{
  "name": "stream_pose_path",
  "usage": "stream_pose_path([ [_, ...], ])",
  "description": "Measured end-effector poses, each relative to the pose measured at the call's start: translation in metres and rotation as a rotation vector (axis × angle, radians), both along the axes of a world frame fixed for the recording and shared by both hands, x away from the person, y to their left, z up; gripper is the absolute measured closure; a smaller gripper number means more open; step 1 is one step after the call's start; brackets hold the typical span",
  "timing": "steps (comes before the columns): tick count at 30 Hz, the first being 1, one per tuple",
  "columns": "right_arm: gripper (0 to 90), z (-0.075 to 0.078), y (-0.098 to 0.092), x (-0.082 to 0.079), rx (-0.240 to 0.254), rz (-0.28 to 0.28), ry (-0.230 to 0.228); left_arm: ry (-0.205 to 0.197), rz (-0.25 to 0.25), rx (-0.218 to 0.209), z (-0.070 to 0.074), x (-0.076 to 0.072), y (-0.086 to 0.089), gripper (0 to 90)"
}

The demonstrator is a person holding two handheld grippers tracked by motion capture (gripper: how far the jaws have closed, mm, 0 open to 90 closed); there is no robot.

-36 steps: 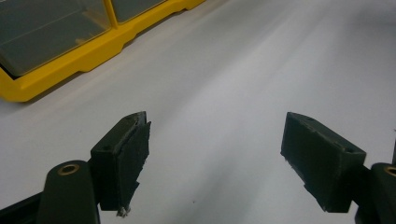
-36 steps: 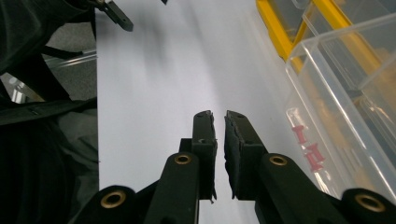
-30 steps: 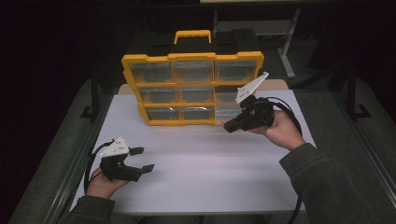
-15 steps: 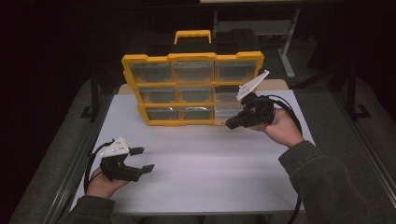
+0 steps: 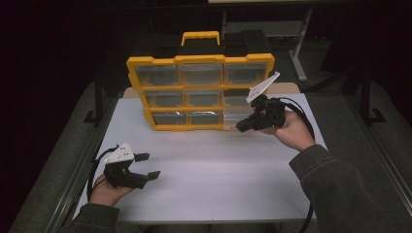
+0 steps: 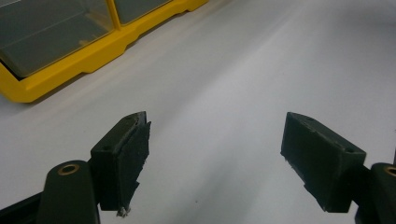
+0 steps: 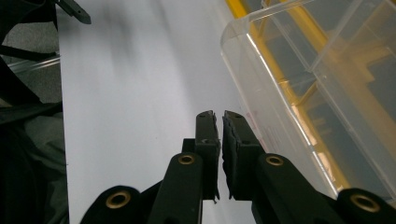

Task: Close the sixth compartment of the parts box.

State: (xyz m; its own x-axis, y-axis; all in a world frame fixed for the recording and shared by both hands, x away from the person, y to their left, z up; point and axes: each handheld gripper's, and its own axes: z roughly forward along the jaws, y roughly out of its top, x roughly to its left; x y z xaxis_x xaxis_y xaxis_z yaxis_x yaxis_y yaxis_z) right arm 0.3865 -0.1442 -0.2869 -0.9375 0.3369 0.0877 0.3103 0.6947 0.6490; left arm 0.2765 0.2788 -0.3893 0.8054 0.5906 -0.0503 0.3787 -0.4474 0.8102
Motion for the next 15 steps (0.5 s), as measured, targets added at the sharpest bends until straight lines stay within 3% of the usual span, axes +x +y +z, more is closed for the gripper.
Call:
stream_pose_path([
  [15, 85.7, 0.0025, 0.0024, 0.0024, -0.009, -0.011, -0.002, -0.007, 0.001, -0.007, 0.0008, -0.0001, 0.0002, 23.0],
])
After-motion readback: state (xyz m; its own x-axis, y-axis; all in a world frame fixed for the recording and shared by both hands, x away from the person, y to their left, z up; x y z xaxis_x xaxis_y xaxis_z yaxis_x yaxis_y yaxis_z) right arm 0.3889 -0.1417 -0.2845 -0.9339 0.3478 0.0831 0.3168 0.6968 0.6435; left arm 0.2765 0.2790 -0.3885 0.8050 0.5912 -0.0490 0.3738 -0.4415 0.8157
